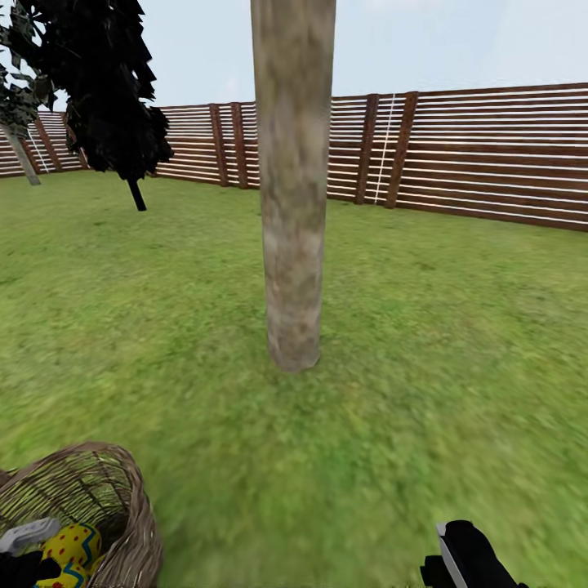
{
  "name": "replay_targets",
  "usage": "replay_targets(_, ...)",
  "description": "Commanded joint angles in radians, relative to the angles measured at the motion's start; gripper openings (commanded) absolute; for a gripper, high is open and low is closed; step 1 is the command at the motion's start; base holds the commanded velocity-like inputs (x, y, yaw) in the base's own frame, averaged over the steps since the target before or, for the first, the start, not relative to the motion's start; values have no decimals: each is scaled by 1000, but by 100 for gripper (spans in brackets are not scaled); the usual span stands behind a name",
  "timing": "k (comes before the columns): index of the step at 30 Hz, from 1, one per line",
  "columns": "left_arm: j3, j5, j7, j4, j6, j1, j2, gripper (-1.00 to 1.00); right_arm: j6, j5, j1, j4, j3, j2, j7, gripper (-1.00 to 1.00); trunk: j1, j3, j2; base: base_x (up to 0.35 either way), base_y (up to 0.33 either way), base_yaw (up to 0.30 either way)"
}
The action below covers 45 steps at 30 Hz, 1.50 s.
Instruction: Take the three Easter eggs out of the wicker basket on the lawn in the garden, then place them on the lawn next to a single tree (choose any tree) so that all three eggs are next to the same tree and none are left in the basket.
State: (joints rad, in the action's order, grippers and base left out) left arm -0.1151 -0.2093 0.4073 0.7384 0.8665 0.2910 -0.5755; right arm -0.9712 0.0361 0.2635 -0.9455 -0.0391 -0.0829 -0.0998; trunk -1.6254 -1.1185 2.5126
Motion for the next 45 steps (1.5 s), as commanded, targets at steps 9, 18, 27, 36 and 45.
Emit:
replay_targets(9, -2, -1, 1, 1, 6, 0, 3, 100, -4, 6, 0, -1, 1, 0, 1, 100, -4, -36, 3, 0, 0, 0)
replay_targets(18, -2, -1, 1, 1, 6, 0, 5, 100, -4, 7, 0, -1, 2, 0, 0, 100, -4, -36, 3, 0, 0, 0)
replay_targets(27, -2, -1, 1, 2, 6, 0, 5, 100, -4, 7, 0, -1, 3, 0, 0, 100, -4, -36, 3, 0, 0, 0)
replay_targets(36, -3, -1, 1, 2, 6, 0, 5, -100, -4, 7, 0, -1, 3, 0, 0, 100, -4, -36, 3, 0, 0, 0)
replay_targets(45, -2, -1, 1, 1, 7, 0, 6, -100, -4, 8, 0, -1, 5, 0, 0, 100, -4, -36, 3, 0, 0, 0)
